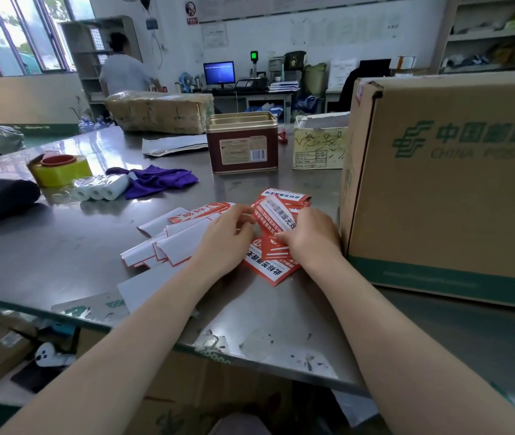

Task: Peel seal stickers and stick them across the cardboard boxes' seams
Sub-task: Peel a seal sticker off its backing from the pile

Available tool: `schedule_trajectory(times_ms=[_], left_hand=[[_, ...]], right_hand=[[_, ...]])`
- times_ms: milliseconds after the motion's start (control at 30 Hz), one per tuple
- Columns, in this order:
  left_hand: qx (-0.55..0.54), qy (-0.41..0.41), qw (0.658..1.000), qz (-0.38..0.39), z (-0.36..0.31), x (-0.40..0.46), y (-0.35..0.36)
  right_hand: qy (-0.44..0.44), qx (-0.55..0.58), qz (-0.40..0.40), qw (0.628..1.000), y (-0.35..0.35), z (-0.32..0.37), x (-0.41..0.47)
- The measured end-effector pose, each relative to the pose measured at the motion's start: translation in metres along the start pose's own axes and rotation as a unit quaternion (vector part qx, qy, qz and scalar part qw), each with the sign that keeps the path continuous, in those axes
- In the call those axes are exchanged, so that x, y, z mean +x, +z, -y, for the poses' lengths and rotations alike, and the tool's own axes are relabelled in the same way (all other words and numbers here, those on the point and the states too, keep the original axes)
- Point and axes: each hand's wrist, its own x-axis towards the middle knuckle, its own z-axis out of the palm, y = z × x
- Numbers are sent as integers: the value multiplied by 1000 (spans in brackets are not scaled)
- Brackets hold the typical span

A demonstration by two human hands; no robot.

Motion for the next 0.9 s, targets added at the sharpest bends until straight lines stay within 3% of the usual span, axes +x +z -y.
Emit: schedule_trajectory(times_ms=[133,267,333,467,700,900], left_hand=[[-36,16,997,-68,-4,-2,-5],[-78,59,986,-132,-5,-3,-11],[-88,37,983,-156,-5,-4,-15],[-133,-14,978,-160,-10,-5,-18],[-163,-25,980,-110,-19,-9,-17],[-190,-33,976,-102,-15,-7,-16]], right_hand=[[-71,141,-9,987,-3,1,-2],[-119,205,21,971,-2,4,-8],[-97,280,15,955,-4,4,-8],[9,469,8,883,-15,5,-6],[15,480,-40,876,-9,2,-2],[-31,428,-73,900,-7,2,-6]])
